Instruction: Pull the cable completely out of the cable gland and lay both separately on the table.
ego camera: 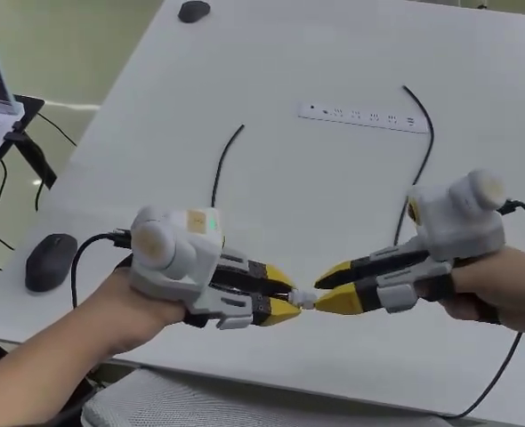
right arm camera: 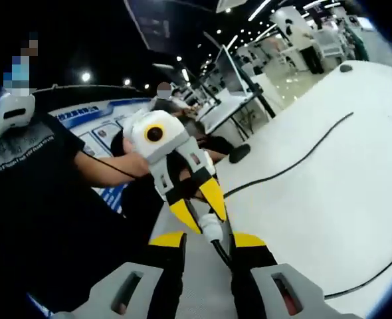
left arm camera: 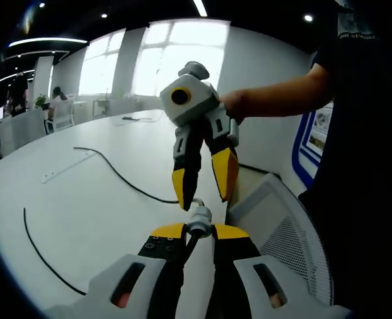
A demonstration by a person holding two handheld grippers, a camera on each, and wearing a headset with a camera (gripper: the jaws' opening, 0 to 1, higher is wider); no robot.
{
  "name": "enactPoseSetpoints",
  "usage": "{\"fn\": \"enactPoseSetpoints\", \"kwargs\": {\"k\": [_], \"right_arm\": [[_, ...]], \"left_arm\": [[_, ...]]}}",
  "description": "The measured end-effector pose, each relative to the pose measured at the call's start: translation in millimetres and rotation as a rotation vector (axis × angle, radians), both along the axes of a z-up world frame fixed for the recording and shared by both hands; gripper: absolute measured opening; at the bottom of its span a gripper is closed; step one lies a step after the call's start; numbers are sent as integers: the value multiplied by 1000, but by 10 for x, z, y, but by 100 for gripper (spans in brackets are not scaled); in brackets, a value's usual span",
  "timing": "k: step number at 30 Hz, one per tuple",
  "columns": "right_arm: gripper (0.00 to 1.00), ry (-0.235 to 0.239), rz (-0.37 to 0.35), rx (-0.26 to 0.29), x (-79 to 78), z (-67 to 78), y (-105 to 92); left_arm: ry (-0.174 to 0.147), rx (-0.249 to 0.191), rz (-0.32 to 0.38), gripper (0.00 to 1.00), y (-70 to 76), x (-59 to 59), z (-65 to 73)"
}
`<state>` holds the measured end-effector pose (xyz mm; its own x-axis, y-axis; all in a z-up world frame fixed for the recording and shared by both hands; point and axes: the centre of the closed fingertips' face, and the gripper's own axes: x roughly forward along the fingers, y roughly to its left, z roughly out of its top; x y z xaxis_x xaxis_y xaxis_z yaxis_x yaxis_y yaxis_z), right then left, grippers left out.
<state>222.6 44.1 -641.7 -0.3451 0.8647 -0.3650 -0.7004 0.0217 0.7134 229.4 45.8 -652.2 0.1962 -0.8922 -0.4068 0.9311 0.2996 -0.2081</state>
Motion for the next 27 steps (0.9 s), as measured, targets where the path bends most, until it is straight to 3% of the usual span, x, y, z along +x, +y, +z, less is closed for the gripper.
{"fn": "enactPoseSetpoints", "kwargs": {"k": [3, 6, 12, 16, 21, 23, 27], "right_arm": [[21, 29, 5, -14, 22, -105, 3], [17, 80, 9, 4, -11, -79, 1], [11, 96, -1, 50, 3, -3, 26], [9, 83, 18, 50, 3, -11, 20], [8, 0, 37, 56, -4, -21, 32], [8, -116, 63, 65, 1, -27, 40], [8, -295, 80, 67, -8, -46, 50]], "left_arm": [[-9, -5, -5, 15, -15, 18, 37], [-13, -14, -6, 15, -24, 38, 61], [-12, -13, -18, 15, -28, 54, 39], [-11, -13, -23, 15, -43, 56, 43], [4, -8, -18, 15, -30, 68, 21], [10, -7, -18, 15, -23, 70, 11], [22, -1, -19, 15, -22, 55, -1]]}}
